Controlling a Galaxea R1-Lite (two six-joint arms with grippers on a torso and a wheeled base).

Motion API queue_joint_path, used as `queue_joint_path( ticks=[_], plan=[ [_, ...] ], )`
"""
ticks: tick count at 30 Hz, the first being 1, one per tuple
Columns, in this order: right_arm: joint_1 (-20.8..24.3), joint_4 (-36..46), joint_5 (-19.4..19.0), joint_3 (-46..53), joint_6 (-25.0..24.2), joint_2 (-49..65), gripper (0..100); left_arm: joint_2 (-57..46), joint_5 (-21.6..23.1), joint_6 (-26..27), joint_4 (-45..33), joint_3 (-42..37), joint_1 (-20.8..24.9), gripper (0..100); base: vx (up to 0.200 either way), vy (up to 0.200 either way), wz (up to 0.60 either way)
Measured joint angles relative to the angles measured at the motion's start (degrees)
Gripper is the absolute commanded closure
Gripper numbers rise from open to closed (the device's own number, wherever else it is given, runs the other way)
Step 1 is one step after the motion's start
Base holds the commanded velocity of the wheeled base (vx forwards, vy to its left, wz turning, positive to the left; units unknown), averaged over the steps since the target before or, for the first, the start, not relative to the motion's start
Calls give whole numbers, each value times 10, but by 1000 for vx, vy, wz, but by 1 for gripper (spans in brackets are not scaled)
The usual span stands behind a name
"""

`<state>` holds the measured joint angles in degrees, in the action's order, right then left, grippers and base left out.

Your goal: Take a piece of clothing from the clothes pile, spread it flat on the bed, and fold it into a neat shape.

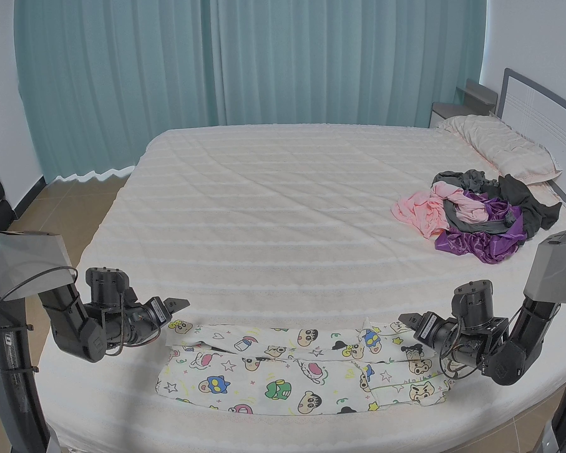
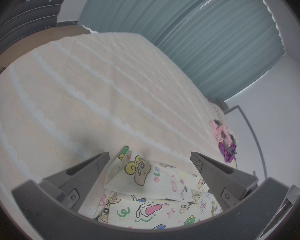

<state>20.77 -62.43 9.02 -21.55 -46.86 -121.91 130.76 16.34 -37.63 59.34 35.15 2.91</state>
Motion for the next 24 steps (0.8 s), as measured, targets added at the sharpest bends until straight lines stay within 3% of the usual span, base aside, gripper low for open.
queue_joint_path(
  ticks=[7, 14, 22, 23, 24],
  plan=[
    [4, 0, 3, 1, 4, 0, 0, 1, 2, 32, -155, 96, 10, 0, 0, 0, 0],
    [7, -1, 5, 1, 10, -13, 0, 3, 35, 48, -163, 106, 11, 0, 0, 0, 0],
    [10, -2, 5, -1, 13, -20, 0, 6, 39, 81, -161, 94, 12, 0, 0, 0, 0],
    [11, -2, 5, -1, 12, -20, 0, 7, 39, 81, -162, 93, 11, 100, 0, 0, 0],
    [11, -2, 5, -1, 12, -21, 0, 8, 39, 82, -161, 93, 11, 100, 0, 0, 0]
  ],
)
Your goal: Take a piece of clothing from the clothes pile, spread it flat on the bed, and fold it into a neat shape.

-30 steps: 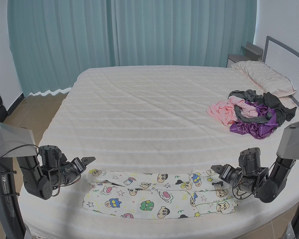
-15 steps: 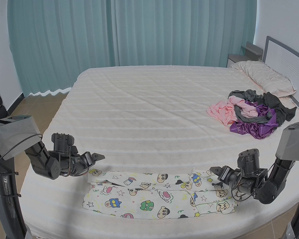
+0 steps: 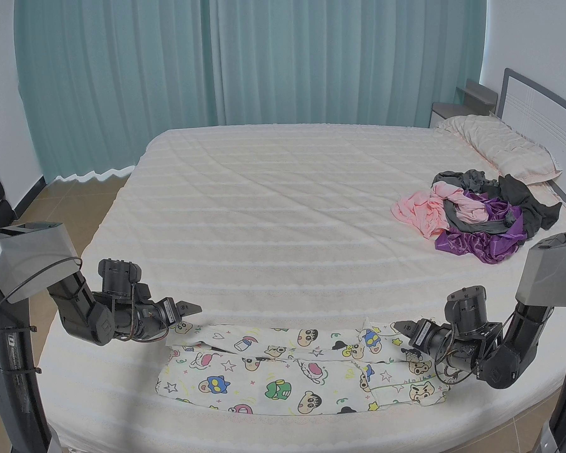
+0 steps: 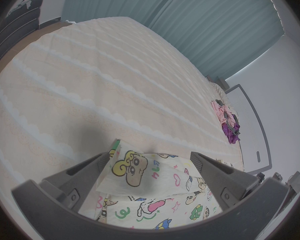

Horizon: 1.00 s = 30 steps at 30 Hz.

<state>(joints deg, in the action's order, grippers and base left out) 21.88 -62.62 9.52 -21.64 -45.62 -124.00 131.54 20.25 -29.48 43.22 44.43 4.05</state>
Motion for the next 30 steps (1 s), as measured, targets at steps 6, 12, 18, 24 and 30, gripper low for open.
queue_joint_path(
  ticks=[6, 12, 18, 24, 30],
  plan=[
    [1, 0, 0, 1, -1, -1, 0, 4, -3, 10, -3, -2, 2, 100, 0, 0, 0],
    [0, 0, 0, 2, -1, -1, 0, 5, -2, 71, -5, -10, -12, 100, 0, 0, 0],
    [-2, 0, 0, 3, -1, -1, 0, -4, 2, 58, 6, -19, -17, 100, 0, 0, 0],
    [-16, 0, 1, 6, 14, 2, 0, -14, 13, 22, 68, -31, -18, 100, 0, 0, 0],
    [-46, 1, 1, 16, 48, 7, 0, -17, 20, -15, 179, -59, -18, 100, 0, 0, 0]
  ],
)
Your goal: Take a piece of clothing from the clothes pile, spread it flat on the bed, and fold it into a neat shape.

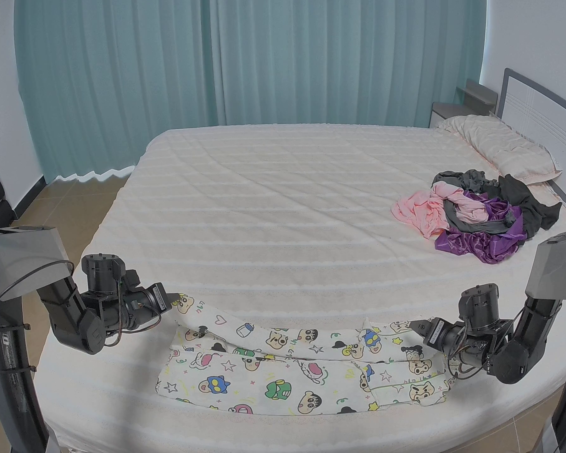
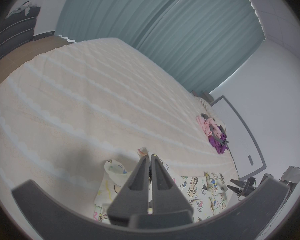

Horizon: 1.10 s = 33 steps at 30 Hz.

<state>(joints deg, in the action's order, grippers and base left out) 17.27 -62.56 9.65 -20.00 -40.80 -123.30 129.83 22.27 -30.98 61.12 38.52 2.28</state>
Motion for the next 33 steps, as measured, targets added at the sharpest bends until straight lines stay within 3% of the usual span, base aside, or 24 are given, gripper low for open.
queue_joint_path(
  ticks=[9, 16, 25, 26, 33],
  plan=[
    [-53, 9, -19, 12, 38, -3, 0, 6, 2, -12, 48, -25, 0, 100, 0, 0, 0],
    [-62, 1, -51, 11, 37, -27, 0, 10, 2, -13, 48, -26, 0, 100, 0, 0, 0],
    [-59, -46, -63, -20, 35, -80, 0, 10, 2, -30, 49, -21, 0, 100, 0, 0, 0],
    [-58, -47, -66, -25, 35, -87, 100, 10, 2, -31, 49, -20, 0, 100, 0, 0, 0],
    [-55, -50, -87, -38, 37, -113, 100, 11, 2, -32, 49, -19, 0, 100, 0, 0, 0]
  ],
)
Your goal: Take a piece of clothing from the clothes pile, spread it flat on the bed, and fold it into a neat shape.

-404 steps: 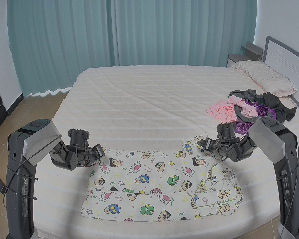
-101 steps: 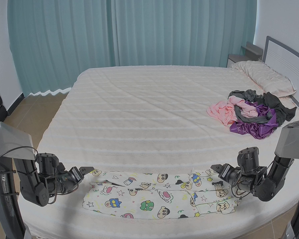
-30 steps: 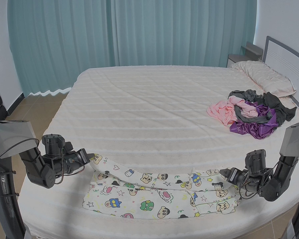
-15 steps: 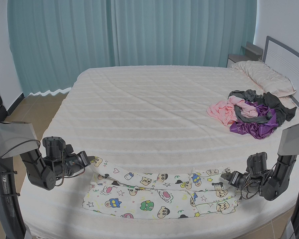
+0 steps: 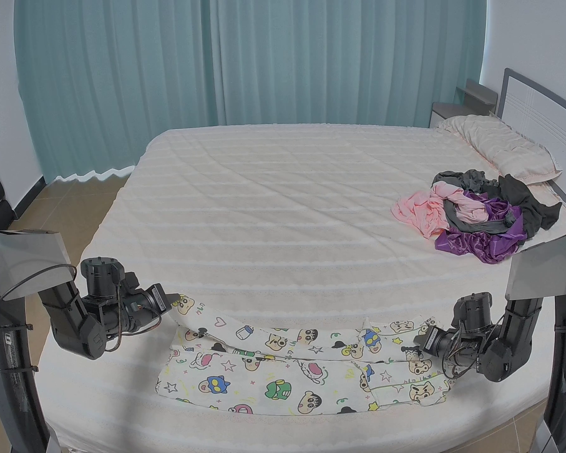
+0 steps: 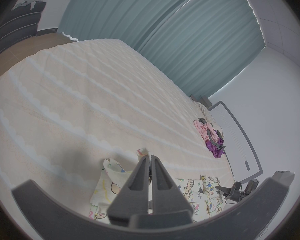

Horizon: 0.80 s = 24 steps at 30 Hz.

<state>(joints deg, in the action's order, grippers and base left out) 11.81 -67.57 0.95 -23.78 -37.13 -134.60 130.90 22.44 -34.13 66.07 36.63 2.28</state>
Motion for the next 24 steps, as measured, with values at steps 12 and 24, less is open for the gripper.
queue_joint_path(
  ticks=[12, 24],
  plan=[
    [-17, -67, -7, 5, -15, -5, 100, 0, -2, -1, 9, 2, 0, 100, 0, 0, 0],
    [-22, -110, -10, 4, -43, 0, 100, 2, -7, -41, 74, 2, 0, 100, 0, 0, 0]
  ],
)
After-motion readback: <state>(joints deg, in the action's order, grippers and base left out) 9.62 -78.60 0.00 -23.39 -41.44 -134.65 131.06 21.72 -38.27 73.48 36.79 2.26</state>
